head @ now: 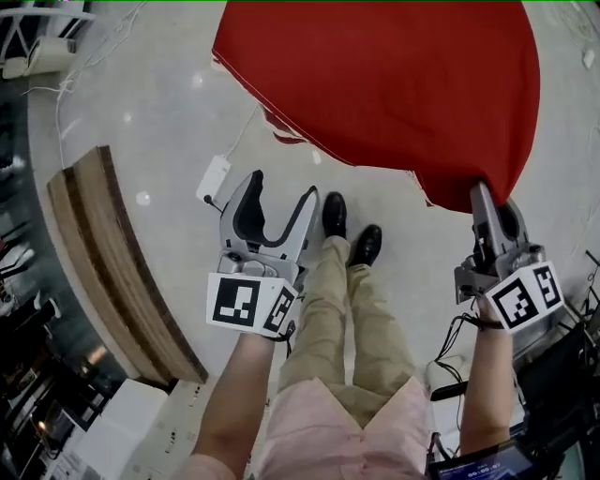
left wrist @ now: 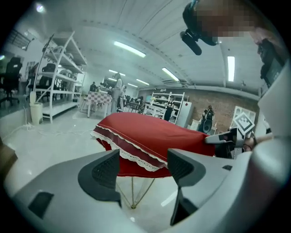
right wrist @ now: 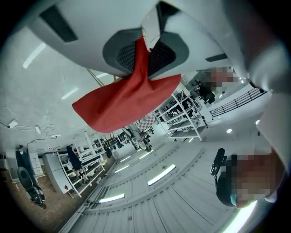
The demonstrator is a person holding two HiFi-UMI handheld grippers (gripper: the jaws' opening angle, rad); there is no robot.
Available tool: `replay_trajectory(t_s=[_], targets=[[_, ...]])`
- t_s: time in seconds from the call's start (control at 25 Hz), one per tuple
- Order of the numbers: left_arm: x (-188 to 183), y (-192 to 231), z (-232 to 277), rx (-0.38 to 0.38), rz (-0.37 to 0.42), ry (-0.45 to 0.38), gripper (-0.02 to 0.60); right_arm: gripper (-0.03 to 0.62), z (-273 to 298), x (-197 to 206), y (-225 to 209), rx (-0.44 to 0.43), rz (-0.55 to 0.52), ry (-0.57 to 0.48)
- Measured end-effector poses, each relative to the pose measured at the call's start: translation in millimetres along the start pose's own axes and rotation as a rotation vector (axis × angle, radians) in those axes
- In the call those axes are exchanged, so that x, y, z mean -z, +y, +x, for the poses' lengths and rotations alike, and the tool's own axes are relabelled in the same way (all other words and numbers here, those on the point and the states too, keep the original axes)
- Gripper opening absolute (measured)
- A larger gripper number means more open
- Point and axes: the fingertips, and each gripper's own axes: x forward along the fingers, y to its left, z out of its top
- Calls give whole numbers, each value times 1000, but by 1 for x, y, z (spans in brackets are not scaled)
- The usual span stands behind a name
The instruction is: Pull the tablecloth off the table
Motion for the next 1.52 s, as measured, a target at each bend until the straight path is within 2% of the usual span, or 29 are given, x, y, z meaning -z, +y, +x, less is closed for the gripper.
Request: replay_trajectory(t_s=[0.12, 0.28, 0.4, 0.6, 1.0, 1.12, 1.32, 1.4, 1.52], targets=[[-2, -7, 0, 52, -143, -13, 343, 34, -13, -16, 12, 2, -13, 13], [8, 0, 8, 83, -262, -40, 380, 34, -14, -22, 24, -10, -31, 9], [15, 6, 23, 134, -389, -82, 418, 34, -13, -25, 31, -17, -55, 13], [10, 10, 48, 264, -600, -194, 495, 34, -13, -24, 35, -36, -84, 28], [6, 47, 82, 257, -853, -349, 503, 34, -16, -15, 31, -68, -107, 63], [-1, 45, 90, 282, -847, -359, 503, 35, -16, -15, 32, -83, -114, 69], [-10, 36, 85, 279, -713, -318, 479, 35, -16, -16, 32, -73, -133, 77], [-8, 43, 80, 237, -691, -290, 279, 35, -13, -14, 34, -60, -136, 83], [-10, 46, 77, 214, -680, -260, 179, 35, -8, -12, 36, -53, -126, 85]])
